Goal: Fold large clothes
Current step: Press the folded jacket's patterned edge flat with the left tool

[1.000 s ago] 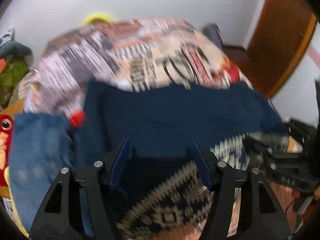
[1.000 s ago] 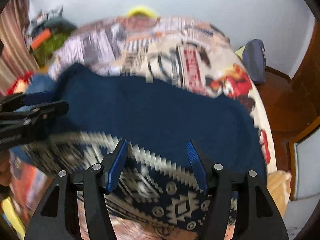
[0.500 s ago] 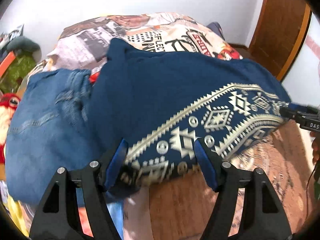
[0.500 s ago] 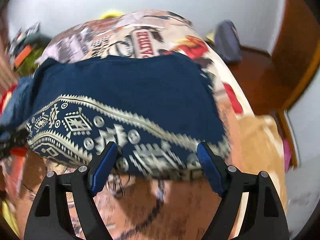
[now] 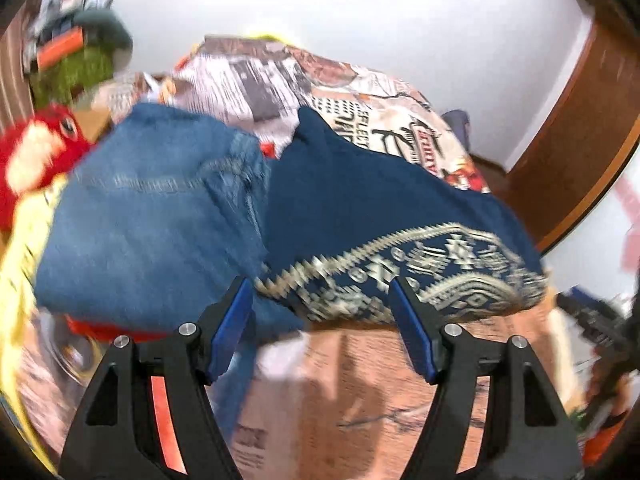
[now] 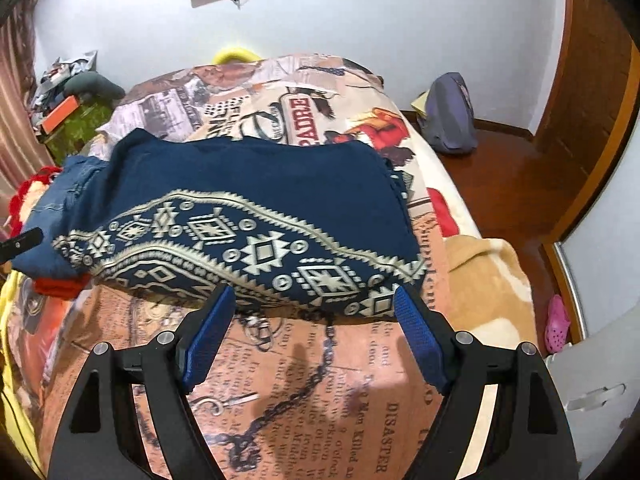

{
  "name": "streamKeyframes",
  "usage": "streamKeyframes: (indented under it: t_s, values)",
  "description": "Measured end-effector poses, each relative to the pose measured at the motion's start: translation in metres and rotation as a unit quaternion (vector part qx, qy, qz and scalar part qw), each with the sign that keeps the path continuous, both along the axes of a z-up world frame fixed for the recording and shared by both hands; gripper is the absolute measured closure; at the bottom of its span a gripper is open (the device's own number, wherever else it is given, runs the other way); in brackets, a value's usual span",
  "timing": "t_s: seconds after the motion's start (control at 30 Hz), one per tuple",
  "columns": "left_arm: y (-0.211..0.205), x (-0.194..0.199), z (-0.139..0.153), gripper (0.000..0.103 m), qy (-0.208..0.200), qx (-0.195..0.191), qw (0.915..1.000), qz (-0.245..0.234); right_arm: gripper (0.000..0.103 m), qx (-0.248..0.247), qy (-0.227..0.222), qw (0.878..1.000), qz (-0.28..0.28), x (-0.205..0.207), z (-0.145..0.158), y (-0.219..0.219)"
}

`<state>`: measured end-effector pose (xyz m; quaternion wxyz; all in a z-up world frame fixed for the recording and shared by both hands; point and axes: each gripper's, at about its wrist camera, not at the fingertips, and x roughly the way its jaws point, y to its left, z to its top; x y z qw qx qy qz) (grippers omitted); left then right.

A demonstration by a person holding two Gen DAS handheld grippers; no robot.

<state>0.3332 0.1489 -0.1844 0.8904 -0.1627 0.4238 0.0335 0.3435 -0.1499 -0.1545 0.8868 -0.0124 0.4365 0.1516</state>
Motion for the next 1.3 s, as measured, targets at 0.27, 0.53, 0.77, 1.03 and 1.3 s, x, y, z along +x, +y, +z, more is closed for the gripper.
streamKeyframes:
  t_s: [0.27,0.53,0.77,1.03,1.3]
  values:
    - [-0.013,0.017,-0.065,0.032,0.056,-0.167,0.9835,-0.041,0.024,-0.004,0.001,1.0,0.017,-0.005,-0.007,0.015]
    - [-0.006,0.066,-0.092,0.035,0.052,-0.236,0.9703,0.0,0.024,-0.013,0.013,1.0,0.017,-0.002,-0.019,0.021]
    - [-0.012,0.096,-0.098,0.035,0.037,-0.243,0.9667,0.071,0.024,-0.002,0.029,1.0,0.007,0.001,-0.027,0.022]
    - [-0.03,0.108,-0.082,0.062,0.052,-0.195,0.9695,0.139,0.024,-0.001,0.015,1.0,0.011,-0.012,-0.011,0.024]
    - [-0.06,0.075,0.012,0.081,-0.05,-0.139,0.986,0.078,0.024,-0.007,-0.009,1.0,0.006,-0.006,0.016,0.025]
